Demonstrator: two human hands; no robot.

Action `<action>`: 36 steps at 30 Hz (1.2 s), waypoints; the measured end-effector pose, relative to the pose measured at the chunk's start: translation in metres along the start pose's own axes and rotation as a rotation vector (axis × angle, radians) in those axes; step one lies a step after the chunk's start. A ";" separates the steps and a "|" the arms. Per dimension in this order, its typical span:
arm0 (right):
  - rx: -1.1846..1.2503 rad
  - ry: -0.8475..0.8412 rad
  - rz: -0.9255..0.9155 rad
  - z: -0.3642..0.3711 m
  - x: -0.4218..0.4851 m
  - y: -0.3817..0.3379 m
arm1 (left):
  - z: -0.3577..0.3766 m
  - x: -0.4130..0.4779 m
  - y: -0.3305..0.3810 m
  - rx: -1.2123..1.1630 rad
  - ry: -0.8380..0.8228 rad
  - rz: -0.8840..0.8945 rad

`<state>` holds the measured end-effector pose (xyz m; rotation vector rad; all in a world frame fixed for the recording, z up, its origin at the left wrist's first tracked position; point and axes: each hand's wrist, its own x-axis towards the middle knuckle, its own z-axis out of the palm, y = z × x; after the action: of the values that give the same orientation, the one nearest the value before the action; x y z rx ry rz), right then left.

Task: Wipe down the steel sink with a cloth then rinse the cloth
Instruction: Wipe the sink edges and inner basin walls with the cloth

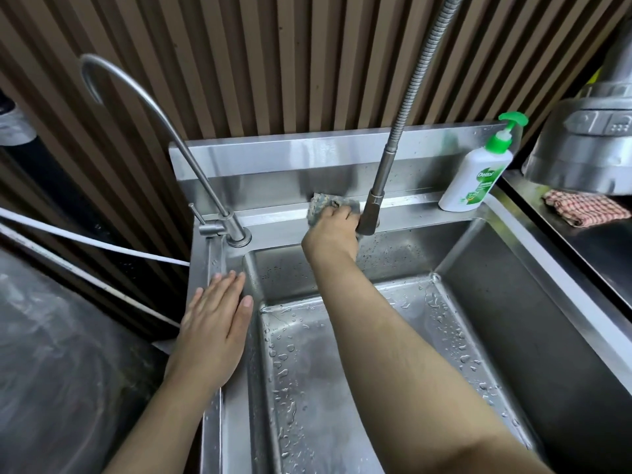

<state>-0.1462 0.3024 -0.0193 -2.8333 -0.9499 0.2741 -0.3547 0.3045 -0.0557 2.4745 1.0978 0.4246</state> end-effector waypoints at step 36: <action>-0.221 -0.186 -0.120 0.191 -0.030 0.148 | 0.003 -0.017 -0.003 0.190 0.046 -0.008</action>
<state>-0.1247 0.1820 -0.2300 -2.9725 -1.2549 0.4513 -0.3664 0.2924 -0.0613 2.6347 1.2175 0.3925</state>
